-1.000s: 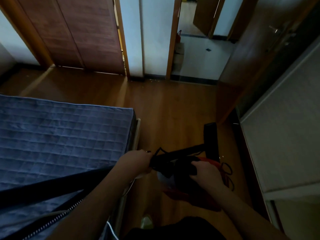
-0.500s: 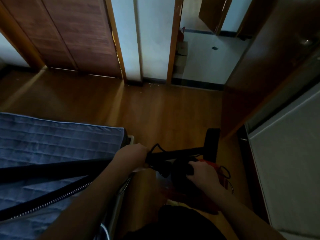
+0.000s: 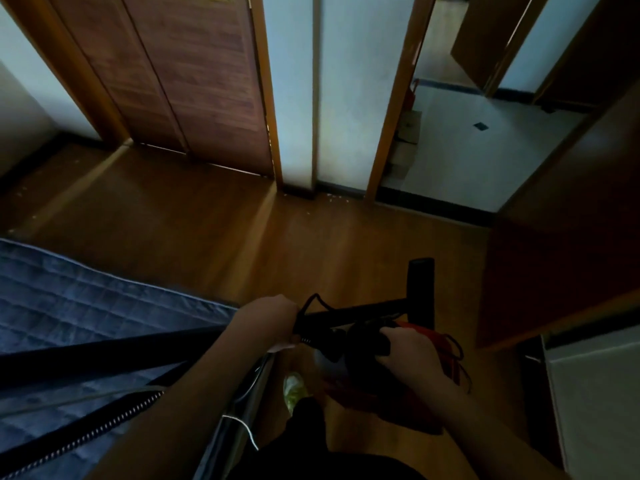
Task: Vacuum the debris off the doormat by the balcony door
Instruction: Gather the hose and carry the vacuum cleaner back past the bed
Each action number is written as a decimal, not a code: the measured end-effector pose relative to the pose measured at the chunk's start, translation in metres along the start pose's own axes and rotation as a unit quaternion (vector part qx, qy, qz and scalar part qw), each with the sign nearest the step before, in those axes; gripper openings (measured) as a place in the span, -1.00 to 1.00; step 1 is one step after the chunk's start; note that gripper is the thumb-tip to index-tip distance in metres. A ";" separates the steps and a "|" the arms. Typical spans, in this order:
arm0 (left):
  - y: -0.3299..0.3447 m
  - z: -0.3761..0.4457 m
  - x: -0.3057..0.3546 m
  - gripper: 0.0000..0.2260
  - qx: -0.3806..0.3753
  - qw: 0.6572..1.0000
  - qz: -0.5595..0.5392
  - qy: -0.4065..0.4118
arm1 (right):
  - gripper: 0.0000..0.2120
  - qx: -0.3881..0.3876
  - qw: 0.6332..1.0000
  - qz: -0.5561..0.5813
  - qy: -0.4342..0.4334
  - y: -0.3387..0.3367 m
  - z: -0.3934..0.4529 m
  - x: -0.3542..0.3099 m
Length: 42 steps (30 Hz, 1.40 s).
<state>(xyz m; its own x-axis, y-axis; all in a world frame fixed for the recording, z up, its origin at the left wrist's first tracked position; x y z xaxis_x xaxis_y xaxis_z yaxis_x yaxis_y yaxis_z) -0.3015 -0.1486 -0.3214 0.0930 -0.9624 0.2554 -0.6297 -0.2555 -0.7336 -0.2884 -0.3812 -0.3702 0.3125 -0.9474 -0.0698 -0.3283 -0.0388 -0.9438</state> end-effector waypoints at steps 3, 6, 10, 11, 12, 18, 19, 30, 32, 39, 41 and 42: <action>-0.033 0.036 -0.018 -0.87 0.011 1.000 -0.014 0.005 | -0.85 -0.018 1.000 -0.005 -0.004 -0.015 0.055 -0.009; -0.068 0.060 -0.033 -0.86 0.018 1.000 -0.023 0.006 | -0.84 -0.019 1.000 -0.018 -0.006 -0.033 0.102 -0.014; -0.115 0.097 -0.059 -0.86 0.033 0.999 -0.011 0.013 | -0.79 0.012 0.999 -0.035 -0.019 -0.067 0.164 -0.024; -0.126 0.106 -0.065 -0.85 0.038 0.999 -0.010 0.011 | -0.80 0.017 0.999 -0.036 -0.023 -0.075 0.178 -0.028; -0.137 0.113 -0.071 -0.84 0.042 0.999 -0.008 0.009 | -0.82 0.018 0.999 -0.036 -0.025 -0.083 0.191 -0.031; -0.185 0.169 -0.102 -0.84 0.050 0.998 -0.025 -0.017 | -0.88 0.003 0.998 -0.044 -0.047 -0.113 0.278 -0.039; -0.193 0.182 -0.105 -0.83 0.052 0.998 -0.027 -0.020 | -0.87 -0.003 0.997 -0.048 -0.056 -0.115 0.295 -0.040; -0.298 0.292 -0.141 -0.81 0.075 0.988 -0.083 -0.108 | -0.83 -0.047 0.980 -0.067 -0.182 -0.170 0.480 -0.056; -0.313 0.304 -0.156 -0.80 0.082 0.983 -0.101 -0.129 | -0.84 -0.046 0.975 -0.072 -0.205 -0.180 0.510 -0.065; -0.354 0.319 -0.216 -0.86 0.084 0.959 -0.187 -0.198 | -0.85 -0.002 0.961 -0.078 -0.264 -0.206 0.597 -0.123; -0.357 0.322 -0.244 -0.84 0.086 0.951 -0.211 -0.208 | -0.85 0.000 0.955 -0.082 -0.286 -0.207 0.619 -0.147; -0.360 0.321 -0.258 -0.83 0.088 0.947 -0.218 -0.217 | -0.85 -0.002 0.951 -0.084 -0.297 -0.207 0.630 -0.163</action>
<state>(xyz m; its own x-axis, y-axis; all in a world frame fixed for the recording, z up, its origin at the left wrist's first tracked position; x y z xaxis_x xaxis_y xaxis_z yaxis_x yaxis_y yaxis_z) 0.1491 0.1624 -0.3251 0.6468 -0.6992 0.3046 -0.3230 -0.6129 -0.7211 0.2906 -0.0189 -0.3668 0.8091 -0.5808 -0.0900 -0.2322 -0.1752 -0.9568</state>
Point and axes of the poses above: each hand's wrist, its own z-axis towards the middle knuckle, its own y-axis out of the palm, x = y × z, the point moved 5 cm from there along z, towards the middle knuckle, and after that the axes turned 10 degrees about -z, right-handed, at the moved point
